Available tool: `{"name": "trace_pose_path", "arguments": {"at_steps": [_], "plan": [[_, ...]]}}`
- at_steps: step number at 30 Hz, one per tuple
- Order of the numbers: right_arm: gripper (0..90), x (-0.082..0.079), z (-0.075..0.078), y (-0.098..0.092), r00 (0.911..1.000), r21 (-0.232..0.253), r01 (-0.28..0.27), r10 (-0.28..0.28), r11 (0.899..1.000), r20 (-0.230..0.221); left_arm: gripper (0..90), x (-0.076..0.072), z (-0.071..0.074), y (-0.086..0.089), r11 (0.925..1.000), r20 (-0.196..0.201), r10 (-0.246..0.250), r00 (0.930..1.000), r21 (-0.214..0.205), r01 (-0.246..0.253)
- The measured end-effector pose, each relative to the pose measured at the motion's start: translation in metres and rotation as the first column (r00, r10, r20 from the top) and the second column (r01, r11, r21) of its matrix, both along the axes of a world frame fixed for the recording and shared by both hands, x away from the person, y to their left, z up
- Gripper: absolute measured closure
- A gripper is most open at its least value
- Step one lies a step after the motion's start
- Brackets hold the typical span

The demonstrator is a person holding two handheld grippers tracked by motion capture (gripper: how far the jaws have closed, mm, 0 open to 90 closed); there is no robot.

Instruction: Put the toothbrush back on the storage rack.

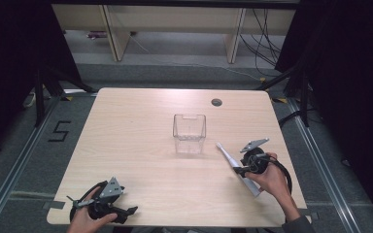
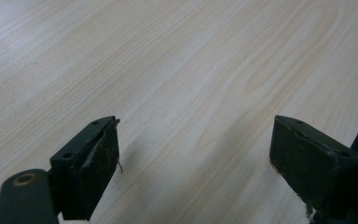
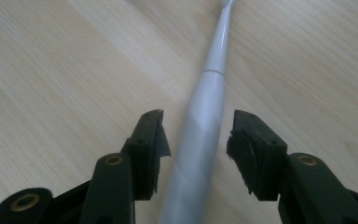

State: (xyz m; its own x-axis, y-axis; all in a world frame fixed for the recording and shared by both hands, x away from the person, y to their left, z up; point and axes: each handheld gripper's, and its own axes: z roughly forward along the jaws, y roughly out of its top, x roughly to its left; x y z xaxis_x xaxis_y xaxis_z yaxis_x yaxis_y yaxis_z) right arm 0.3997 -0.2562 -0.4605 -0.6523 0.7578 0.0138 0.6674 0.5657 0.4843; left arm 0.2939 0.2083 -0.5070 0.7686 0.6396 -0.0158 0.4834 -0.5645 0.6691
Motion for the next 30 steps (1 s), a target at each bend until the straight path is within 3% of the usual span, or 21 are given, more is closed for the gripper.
{"name": "trace_pose_path", "arguments": {"at_steps": [2, 3, 6, 9, 11, 12, 13, 15, 16, 19, 20, 21, 22, 23, 25, 26, 27, 30], "plan": [[55.4, 0.004, 0.0, 0.002, 0.9996, -0.021, 0.022, -0.022, 1.0, -0.018, 15.4, 0.0, 0.001, 0.0, 1.0, 0.002, -0.002, 1.0, 0.001, 0.002], [55.5, 0.006, 0.0, 0.003, 0.9998, -0.012, 0.001, -0.002, 1.0, -0.022, 15.4, 0.0, 0.001, 0.0, 1.0, 0.002, -0.001, 1.0, 0.0, 0.001], [55.6, 0.008, 0.0, 0.005, 0.9985, -0.021, 0.013, -0.014, 1.0, -0.053, 15.4, 0.0, 0.001, 0.001, 1.0, 0.0, -0.002, 1.0, -0.001, 0.002], [55.6, 0.014, -0.002, 0.005, 0.9979, -0.059, -0.001, -0.002, 0.998, -0.065, 15.4, 0.0, 0.0, 0.0, 1.0, 0.001, -0.003, 1.0, 0.001, 0.003], [55.2, 0.018, -0.004, 0.005, 0.9971, -0.059, -0.036, 0.032, 0.998, -0.069, 15.4, 0.0, 0.001, 0.0, 1.0, 0.001, -0.002, 1.0, 0.001, 0.002], [55.0, 0.016, -0.004, 0.009, 0.9943, -0.07, 0.018, -0.026, 0.997, -0.104, 15.4, 0.0, 0.0, 0.0, 1.0, 0.001, -0.001, 1.0, 0.0, 0.001], [54.9, 0.018, -0.003, 0.007, 0.9956, -0.075, -0.005, -0.002, 0.997, -0.094, 15.4, 0.0, 0.0, 0.001, 1.0, 0.0, 0.001, 1.0, -0.001, -0.001], [55.0, 0.019, -0.002, 0.008, 0.993, -0.077, -0.01, 0.001, 0.997, -0.118, 15.4, 0.0, 0.0, 0.0, 0.9999, -0.006, 0.01, 0.9999, -0.007, -0.01], [55.0, 0.022, -0.003, 0.008, 0.9935, -0.081, -0.047, 0.038, 0.996, -0.107, 15.4, 0.0, 0.0, 0.0, 1.0, 0.001, -0.003, 1.0, 0.0, 0.003], [55.0, 0.023, -0.003, 0.01, 0.99, -0.108, -0.015, -0.001, 0.994, -0.141, 15.4, 0.0, 0.0, 0.0, 1.0, 0.0, -0.003, 1.0, 0.0, 0.003], [55.0, 0.024, -0.004, 0.01, 0.9888, -0.102, -0.044, 0.029, 0.994, -0.146, 15.4, 0.0, 0.0, 0.0, 1.0, 0.001, -0.003, 1.0, 0.0, 0.003], [55.1, 0.026, -0.005, 0.009, 0.9912, -0.107, -0.065, 0.052, 0.992, -0.122, 15.4, 0.0, 0.001, 0.001, 1.0, 0.0, -0.001, 1.0, -0.001, 0.001], [55.2, 0.026, -0.006, 0.009, 0.9901, -0.111, -0.059, 0.044, 0.992, -0.134, 15.4, 0.0, 0.0, 0.001, 1.0, 0.0, 0.0, 1.0, -0.002, 0.0], [55.3, 0.023, -0.005, 0.011, 0.9844, -0.118, -0.022, 0.001, 0.993, -0.176, 15.4, 0.0, 0.0, 0.001, 1.0, -0.001, 0.0, 1.0, -0.002, 0.0], [55.6, 0.028, -0.007, 0.009, 0.9887, -0.125, -0.069, 0.051, 0.99, -0.141, 15.4, 0.0, 0.0, 0.0, 1.0, 0.0, -0.004, 1.0, 0.0, 0.004], [55.6, 0.028, -0.007, 0.009, 0.9887, -0.125, -0.069, 0.051, 0.99, -0.141, 15.4, 0.0, 0.0, 0.0, 1.0, 0.0, -0.004, 1.0, 0.0, 0.004], [55.9, 0.028, -0.005, 0.011, 0.9834, -0.134, -0.036, 0.012, 0.99, -0.181, 15.4, 0.0, 0.0, 0.0, 1.0, 0.0, -0.004, 1.0, -0.001, 0.004], [56.1, 0.033, -0.006, 0.012, 0.9825, -0.123, -0.072, 0.049, 0.99, -0.179, 15.4, 0.0, 0.0, 0.001, 1.0, 0.001, -0.001, 1.0, -0.001, 0.001]]}}
